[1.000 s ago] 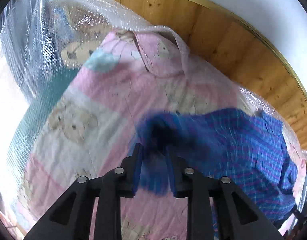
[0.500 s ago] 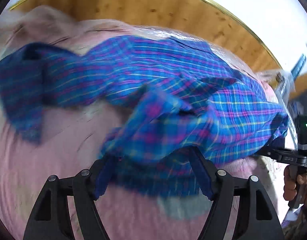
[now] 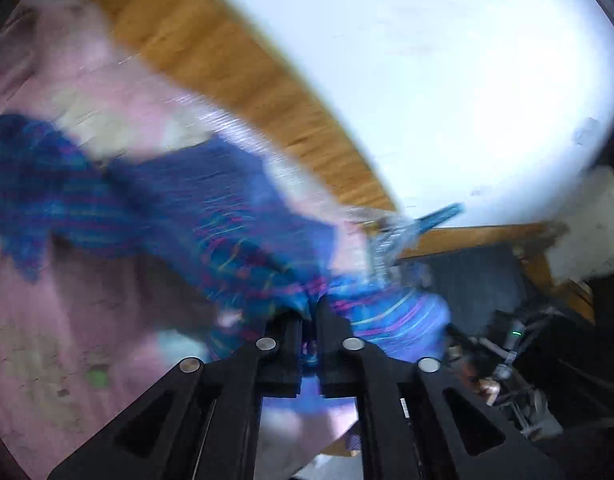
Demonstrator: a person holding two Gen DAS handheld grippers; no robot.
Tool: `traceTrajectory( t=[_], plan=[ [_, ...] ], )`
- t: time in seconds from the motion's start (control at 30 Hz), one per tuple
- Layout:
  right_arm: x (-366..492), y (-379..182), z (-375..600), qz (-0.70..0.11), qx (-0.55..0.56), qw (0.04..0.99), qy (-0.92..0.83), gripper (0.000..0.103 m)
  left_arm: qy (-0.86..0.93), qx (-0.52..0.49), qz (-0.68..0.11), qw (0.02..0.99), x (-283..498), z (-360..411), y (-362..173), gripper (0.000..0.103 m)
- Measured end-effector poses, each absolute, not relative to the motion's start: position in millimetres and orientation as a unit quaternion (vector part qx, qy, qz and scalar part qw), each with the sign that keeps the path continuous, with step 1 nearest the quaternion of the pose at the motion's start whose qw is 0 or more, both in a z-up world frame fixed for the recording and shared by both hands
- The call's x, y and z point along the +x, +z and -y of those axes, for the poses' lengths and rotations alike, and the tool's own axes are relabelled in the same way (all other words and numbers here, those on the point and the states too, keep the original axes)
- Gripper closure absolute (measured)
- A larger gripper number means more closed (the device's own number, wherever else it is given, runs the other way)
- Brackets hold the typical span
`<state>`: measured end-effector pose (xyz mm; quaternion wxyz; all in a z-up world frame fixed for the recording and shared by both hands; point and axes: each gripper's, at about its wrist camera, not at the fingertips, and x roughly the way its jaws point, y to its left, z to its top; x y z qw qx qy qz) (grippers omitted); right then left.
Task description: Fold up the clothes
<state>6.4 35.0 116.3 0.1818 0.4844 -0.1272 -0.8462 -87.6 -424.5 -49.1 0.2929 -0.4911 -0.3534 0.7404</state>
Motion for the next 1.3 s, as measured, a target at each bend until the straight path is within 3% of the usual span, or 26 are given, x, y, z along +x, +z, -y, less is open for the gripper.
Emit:
traceTrajectory(
  t=[0.07, 0.2, 0.33, 0.4, 0.47, 0.7, 0.83, 0.87, 0.9, 0.97, 1.13, 1.3],
  plan=[
    [0.9, 66.0, -41.9, 0.156, 0.536, 0.168, -0.812, 0.03, 0.734, -0.542, 0.324, 0.249, -91.4, 418.8, -94.9, 0.077],
    [23.0, -11.8, -64.8, 0.179, 0.591, 0.088, -0.782, 0.031, 0.712, -0.612, 0.3, 0.172, -62.6, 410.9, -170.4, 0.072],
    [28.3, -67.3, -95.0, 0.21, 0.612, -0.014, -0.762, 0.031, 0.734, -0.599, 0.29, 0.134, -21.4, 408.2, -184.8, 0.056],
    [23.1, -76.5, -93.6, 0.229, 0.611, -0.015, -0.758, 0.031, 0.753, -0.584, 0.279, 0.119, -4.5, 404.7, -178.6, 0.05],
    [15.3, -84.9, -88.5, 0.246, 0.613, -0.002, -0.751, 0.031, 0.754, -0.583, 0.277, 0.121, 5.5, 395.4, -182.4, 0.038],
    [28.1, -102.6, -51.4, 0.175, 0.631, -0.006, -0.755, 0.031, 0.763, -0.601, 0.201, 0.125, 6.7, 356.5, -207.9, 0.038],
    [44.4, -110.6, -55.2, 0.193, 0.625, -0.003, -0.757, 0.034, 0.778, -0.592, 0.168, 0.129, 6.3, 342.3, -207.1, 0.038],
    [45.8, -112.0, -48.0, 0.187, 0.626, 0.011, -0.757, 0.071, 0.78, -0.59, 0.161, 0.133, 5.1, 339.5, -207.3, 0.038],
    [46.4, -107.8, -37.6, 0.168, 0.627, 0.022, -0.76, 0.101, 0.781, -0.589, 0.152, 0.138, 3.5, 336.8, -207.6, 0.058],
    [48.8, -96.7, -17.9, 0.132, 0.626, 0.045, -0.767, 0.101, 0.768, -0.602, 0.153, 0.156, -0.4, 331.6, -207.3, 0.101],
    [84.9, -34.1, 1.1, 0.105, 0.623, 0.1, -0.768, 0.101, 0.762, -0.595, 0.176, 0.186, -2.9, 340.6, -179.2, 0.101],
    [108.7, -65.4, -12.4, 0.106, 0.688, 0.097, -0.711, 0.093, 0.715, -0.662, 0.159, 0.157, -2.9, 344.9, -210.5, 0.101]
  ],
)
